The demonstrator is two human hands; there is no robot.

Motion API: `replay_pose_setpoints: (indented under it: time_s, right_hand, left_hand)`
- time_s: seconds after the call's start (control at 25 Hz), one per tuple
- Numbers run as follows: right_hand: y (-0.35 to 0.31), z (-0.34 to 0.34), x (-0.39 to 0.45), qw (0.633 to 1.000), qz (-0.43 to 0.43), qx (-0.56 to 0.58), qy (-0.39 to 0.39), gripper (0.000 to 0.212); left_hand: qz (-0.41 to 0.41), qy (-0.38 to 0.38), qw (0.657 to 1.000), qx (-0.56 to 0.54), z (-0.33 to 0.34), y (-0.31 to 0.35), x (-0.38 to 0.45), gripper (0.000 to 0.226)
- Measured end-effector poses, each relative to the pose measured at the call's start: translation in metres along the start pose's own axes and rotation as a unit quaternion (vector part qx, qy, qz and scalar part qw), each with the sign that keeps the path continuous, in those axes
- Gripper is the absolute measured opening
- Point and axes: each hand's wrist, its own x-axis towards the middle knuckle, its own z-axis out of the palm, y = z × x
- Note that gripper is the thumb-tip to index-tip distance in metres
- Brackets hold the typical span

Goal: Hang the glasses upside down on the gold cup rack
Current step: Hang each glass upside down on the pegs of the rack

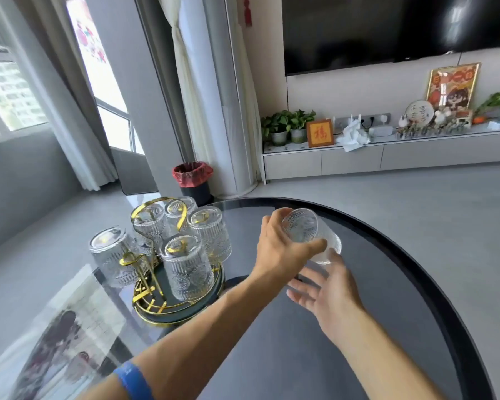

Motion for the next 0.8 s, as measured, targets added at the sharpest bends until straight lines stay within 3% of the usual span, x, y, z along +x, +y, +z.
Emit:
replay_pose_setpoints:
  time_s: [0.08, 0.2, 0.32, 0.44, 0.6, 0.68, 0.8]
  right_hand:
    - [0.000, 0.009, -0.015, 0.995, -0.006, 0.069, -0.073, 0.046]
    - [0.009, 0.037, -0.046, 0.988, -0.030, 0.072, -0.136, 0.045]
    - [0.028, 0.078, -0.076, 0.986, -0.040, 0.012, -0.159, 0.051]
    - [0.033, 0.120, -0.102, 0.967, -0.159, -0.109, -0.167, 0.041]
    - [0.049, 0.173, -0.121, 0.886, -0.352, -0.273, -0.127, 0.038]
    - [0.061, 0.192, -0.121, 0.815, -0.430, -0.366, -0.128, 0.043]
    - [0.076, 0.204, -0.114, 0.698, -0.510, -0.491, -0.110, 0.048]
  left_hand:
    - [0.023, 0.007, 0.999, -0.049, -0.033, 0.009, -0.025, 0.071]
    - [0.067, 0.009, 0.996, -0.065, -0.093, 0.009, -0.062, 0.070]
    - [0.113, 0.023, 0.993, -0.011, -0.150, 0.003, -0.090, 0.075]
    - [0.142, 0.064, 0.988, -0.011, -0.206, -0.015, -0.109, 0.075]
    - [0.042, 0.212, 0.972, -0.087, -0.242, -0.064, -0.130, 0.060]
    - [-0.027, 0.247, 0.967, -0.053, -0.246, -0.076, -0.130, 0.057]
    - [-0.041, 0.269, 0.962, -0.027, -0.254, -0.076, -0.127, 0.049]
